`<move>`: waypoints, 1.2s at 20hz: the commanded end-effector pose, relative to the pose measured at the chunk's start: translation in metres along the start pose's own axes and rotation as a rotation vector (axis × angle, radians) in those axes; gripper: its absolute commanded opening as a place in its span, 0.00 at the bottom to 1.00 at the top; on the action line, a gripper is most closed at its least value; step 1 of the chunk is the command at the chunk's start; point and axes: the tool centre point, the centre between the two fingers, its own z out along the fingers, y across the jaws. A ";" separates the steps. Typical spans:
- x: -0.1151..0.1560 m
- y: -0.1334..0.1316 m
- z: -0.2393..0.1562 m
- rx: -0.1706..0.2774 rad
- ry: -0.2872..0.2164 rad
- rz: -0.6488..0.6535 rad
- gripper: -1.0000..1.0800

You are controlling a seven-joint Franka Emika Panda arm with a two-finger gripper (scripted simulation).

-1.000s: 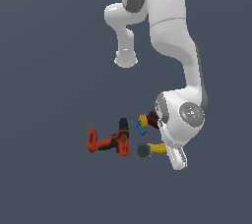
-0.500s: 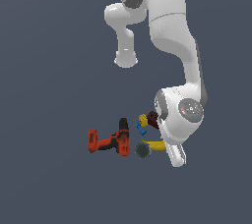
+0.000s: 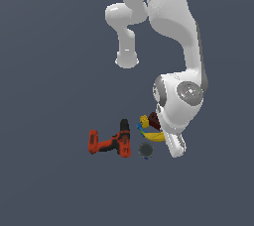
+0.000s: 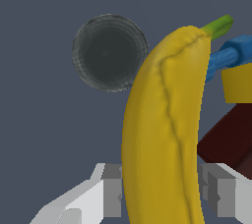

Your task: Pick up a designated object from a clutter of objects.

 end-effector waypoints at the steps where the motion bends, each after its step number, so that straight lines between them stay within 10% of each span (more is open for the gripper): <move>1: 0.003 0.011 -0.017 0.003 -0.001 0.000 0.00; 24: 0.037 0.128 -0.179 0.003 -0.002 0.000 0.00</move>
